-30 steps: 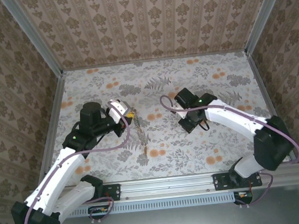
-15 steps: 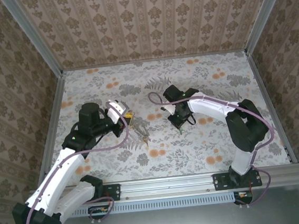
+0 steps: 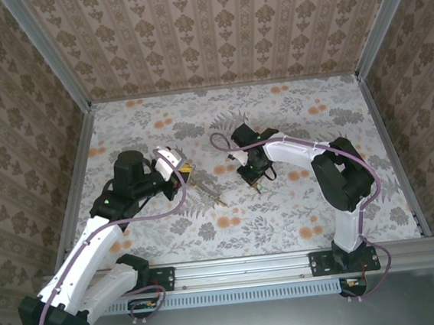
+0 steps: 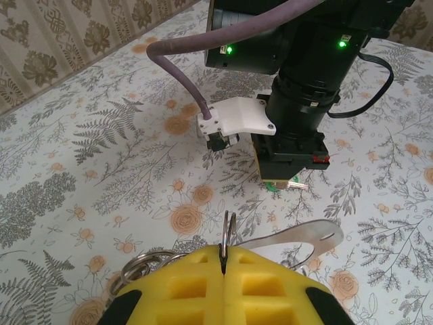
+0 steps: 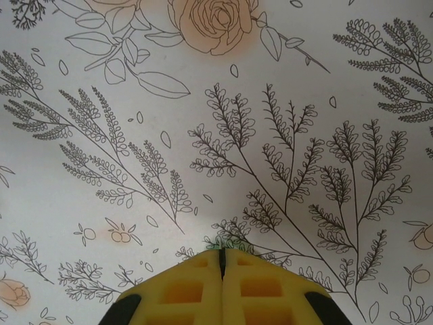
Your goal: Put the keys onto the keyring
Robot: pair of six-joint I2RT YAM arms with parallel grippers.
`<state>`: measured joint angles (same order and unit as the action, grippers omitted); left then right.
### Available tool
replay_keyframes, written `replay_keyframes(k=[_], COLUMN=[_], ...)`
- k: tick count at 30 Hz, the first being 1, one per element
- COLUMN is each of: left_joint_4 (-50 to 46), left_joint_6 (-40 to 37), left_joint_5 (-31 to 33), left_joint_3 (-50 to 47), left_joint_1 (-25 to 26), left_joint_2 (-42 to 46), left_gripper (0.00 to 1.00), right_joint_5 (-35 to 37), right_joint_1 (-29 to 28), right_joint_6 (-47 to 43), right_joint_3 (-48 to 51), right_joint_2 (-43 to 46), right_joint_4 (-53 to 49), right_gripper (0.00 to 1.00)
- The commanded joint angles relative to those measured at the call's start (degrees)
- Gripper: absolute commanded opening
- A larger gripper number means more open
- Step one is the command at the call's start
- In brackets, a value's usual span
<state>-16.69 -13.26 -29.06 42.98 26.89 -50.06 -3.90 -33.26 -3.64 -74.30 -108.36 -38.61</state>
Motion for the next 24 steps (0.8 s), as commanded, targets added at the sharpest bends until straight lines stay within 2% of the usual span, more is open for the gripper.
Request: replay_keyframes(k=[1,3,7,17,24], left_joint_4=[2.63,2.8,2.8,2.89,2.58], left_joint_6=[1.06,1.21,1.3,1.48,1.44], left_joint_5=[-1.87,-1.94,-2.09,-2.13,-2.05], left_joint_3=[-0.53,-0.63,-0.71,-0.8,-0.59], left_joint_1=[-0.35,-0.35,-0.35,-0.35,-0.35], left_joint_2=[1.12,1.2,1.29,1.37,1.54], left_gripper=[0.0,0.0,0.0,0.0,0.0], right_joint_5=[-0.86,-0.93,-1.2,-1.72,-2.49], right_joint_1=[0.12,0.21,0.25,0.82,1.0], right_joint_6=[1.0,1.26,1.53,2.23,2.66], right_joint_3=[0.25,0.64,1.24,2.14,2.75], right_joint_2=[-1.41,-1.27,-0.98,-0.89,-0.58], right_joint_4=[0.83,1.23,1.4,1.42,1.47], right_gripper=[0.0,0.0,0.08,0.18,0.2])
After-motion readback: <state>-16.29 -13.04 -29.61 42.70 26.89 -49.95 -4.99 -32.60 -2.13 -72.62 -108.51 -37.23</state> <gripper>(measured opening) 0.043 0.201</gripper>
